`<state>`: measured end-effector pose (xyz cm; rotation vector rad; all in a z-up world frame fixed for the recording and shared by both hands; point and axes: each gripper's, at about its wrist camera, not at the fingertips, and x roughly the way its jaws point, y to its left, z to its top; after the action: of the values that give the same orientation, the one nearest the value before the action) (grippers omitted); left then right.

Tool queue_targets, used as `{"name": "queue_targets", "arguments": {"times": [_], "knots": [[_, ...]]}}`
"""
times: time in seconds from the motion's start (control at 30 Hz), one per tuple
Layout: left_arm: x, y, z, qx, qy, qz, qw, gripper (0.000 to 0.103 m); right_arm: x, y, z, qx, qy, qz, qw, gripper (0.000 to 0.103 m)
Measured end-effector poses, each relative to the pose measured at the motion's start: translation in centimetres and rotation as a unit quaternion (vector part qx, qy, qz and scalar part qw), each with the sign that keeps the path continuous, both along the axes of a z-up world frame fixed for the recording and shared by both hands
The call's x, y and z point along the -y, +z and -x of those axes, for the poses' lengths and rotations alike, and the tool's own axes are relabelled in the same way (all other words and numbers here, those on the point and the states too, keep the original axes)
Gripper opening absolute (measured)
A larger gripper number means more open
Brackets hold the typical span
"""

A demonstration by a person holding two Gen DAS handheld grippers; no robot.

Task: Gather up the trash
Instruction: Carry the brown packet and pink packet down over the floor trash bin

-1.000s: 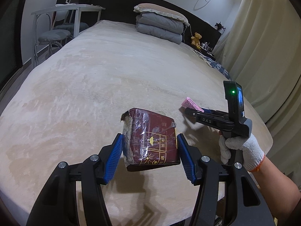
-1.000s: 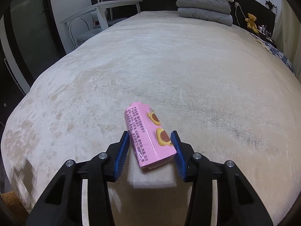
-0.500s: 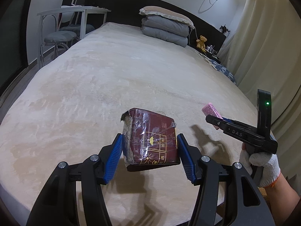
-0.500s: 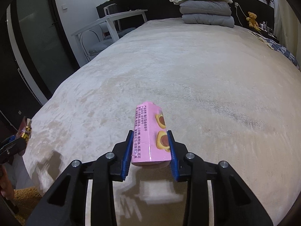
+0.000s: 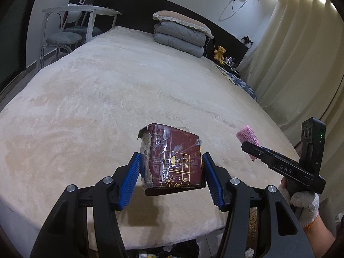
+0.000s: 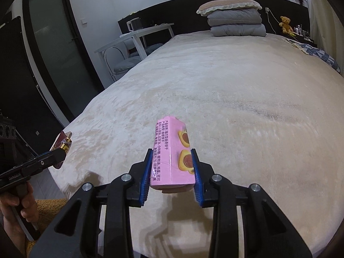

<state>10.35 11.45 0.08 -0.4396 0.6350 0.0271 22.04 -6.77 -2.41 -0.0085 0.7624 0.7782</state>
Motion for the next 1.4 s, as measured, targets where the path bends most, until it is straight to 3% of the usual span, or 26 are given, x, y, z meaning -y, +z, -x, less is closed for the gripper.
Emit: {"name": "queue_targets", "arguments": {"times": [0.47,0.8,1.2,1.4], "knots": [[5.4,-0.6,5.2,0.042,-0.057,-0.006,0.9975,0.056,4.7,-0.5,8.9,0.004,-0.001,-0.029,1.000,0.035],[8.7,-2.5,7.8,0.024,-0.077,-0.008,0.9967,0.056,6.1,-1.6,13.6,-0.005,0.000,-0.038,0.999,0.035],[12.2,-5.6,10.0,-0.016,-0.110,0.001,0.9938,0.056,8.0,-3.3,16.3,-0.042,-0.008,-0.037,0.998,0.035],[13.3,-7.9,10.5,-0.067,-0.113,0.010,0.9913,0.056,8.2,-4.8,16.1,-0.073,-0.018,-0.016,0.997,0.035]]}}
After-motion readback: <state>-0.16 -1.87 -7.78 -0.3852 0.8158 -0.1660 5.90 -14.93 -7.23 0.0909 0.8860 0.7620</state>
